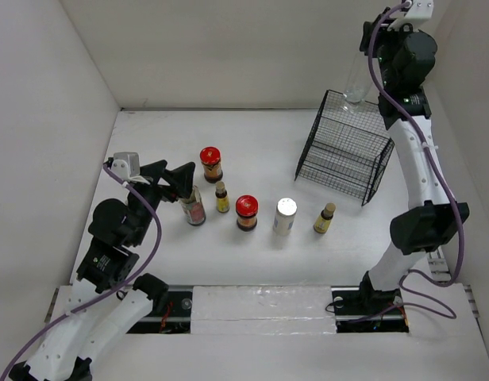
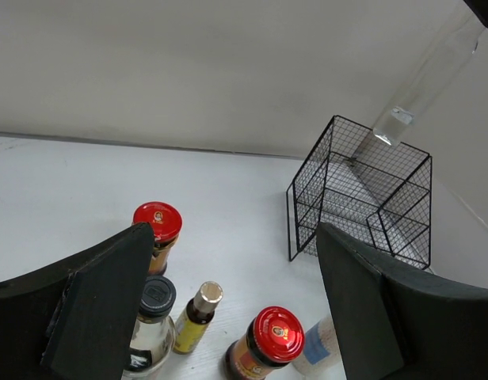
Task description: Organize the condiment bottles
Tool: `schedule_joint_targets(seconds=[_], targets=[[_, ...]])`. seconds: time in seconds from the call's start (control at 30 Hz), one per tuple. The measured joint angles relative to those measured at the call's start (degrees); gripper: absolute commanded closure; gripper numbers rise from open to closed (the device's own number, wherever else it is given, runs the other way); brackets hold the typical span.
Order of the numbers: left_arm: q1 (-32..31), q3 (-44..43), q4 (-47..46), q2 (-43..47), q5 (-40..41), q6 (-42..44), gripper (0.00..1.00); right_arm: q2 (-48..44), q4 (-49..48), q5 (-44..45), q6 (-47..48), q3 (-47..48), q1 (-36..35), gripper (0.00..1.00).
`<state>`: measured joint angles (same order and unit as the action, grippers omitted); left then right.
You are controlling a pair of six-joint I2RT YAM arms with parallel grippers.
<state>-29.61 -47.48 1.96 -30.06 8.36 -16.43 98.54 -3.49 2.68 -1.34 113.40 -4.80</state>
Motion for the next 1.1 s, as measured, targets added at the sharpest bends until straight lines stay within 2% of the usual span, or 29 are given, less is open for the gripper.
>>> schedule_joint_targets(seconds=[0.3, 0.67, 0.87, 1.1], targets=[[0.0, 0.0, 0.0, -0.9, -0.4, 0.0, 0.21, 6.2, -0.3, -11.7, -3.1, 0.1, 4.6, 0.99], [0.0, 0.0, 0.0, -1.3, -0.4, 0.0, 0.21, 9.6, -1.5, -20.1, -6.5, 0.2, 6.2, 0.99], [0.0, 0.0, 0.0, -1.4, -0.4, 0.0, 0.21, 11.6, -3.4, -23.3, -8.0, 0.0, 6.3, 0.99], [0.0, 0.0, 0.0, -1.4, -0.4, 0.0, 0.21, 11.8, -6.1, -24.3, -8.4, -6.6, 6.3, 0.99]])
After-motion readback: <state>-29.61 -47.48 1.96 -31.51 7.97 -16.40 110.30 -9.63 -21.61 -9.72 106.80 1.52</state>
